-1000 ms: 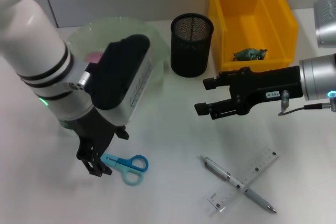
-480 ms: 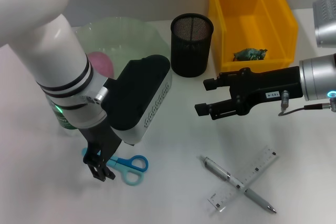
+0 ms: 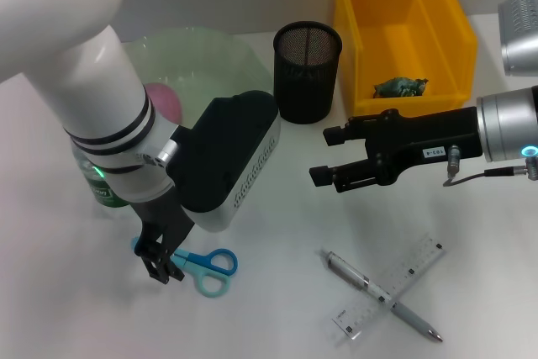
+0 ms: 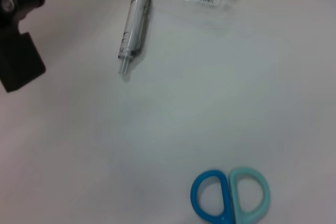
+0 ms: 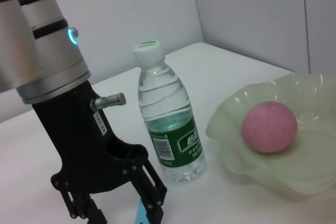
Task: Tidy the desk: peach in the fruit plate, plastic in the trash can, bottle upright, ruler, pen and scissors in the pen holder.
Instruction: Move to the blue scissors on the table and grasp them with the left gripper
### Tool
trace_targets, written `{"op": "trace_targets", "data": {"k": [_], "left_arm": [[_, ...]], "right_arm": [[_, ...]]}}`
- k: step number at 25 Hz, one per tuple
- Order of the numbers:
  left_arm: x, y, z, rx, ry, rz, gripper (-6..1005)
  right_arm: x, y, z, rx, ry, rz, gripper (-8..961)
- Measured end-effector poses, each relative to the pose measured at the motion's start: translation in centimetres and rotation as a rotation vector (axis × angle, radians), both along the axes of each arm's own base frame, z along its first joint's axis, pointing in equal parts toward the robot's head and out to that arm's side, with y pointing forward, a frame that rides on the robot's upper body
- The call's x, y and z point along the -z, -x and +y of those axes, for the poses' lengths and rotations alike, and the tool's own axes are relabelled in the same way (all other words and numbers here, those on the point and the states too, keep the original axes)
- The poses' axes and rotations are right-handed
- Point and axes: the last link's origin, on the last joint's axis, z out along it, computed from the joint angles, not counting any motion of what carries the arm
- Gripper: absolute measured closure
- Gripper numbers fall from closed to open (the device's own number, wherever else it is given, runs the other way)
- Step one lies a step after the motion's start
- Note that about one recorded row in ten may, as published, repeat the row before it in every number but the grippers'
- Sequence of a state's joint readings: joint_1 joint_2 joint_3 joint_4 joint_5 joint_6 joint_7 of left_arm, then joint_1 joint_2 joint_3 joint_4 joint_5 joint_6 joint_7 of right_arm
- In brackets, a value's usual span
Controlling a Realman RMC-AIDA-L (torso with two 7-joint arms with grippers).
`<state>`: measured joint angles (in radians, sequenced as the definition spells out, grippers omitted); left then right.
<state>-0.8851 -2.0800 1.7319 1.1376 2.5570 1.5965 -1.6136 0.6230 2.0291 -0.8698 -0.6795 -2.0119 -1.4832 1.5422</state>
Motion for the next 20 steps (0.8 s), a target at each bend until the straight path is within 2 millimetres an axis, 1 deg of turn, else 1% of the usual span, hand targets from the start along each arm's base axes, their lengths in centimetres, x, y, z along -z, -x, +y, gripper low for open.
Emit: {"op": "trace_targets", "data": {"k": [12, 17, 20], "left_arm": [[0.4, 0.06, 0.15, 0.012, 0.006, 0.007, 263], [0.69, 0.28, 0.01, 0.013, 0.026, 0.019, 316], [0.84, 0.3, -0.06, 0.01, 0.034, 0.021, 317]], "right_arm": [[0.07, 0.08, 0.0, 0.0, 0.002, 0.001, 141], [0.05, 0.27, 0.15, -0.001, 0.004, 0.002, 141], [0.07, 0.3, 0.17, -0.002, 0.004, 0.002, 141]]}}
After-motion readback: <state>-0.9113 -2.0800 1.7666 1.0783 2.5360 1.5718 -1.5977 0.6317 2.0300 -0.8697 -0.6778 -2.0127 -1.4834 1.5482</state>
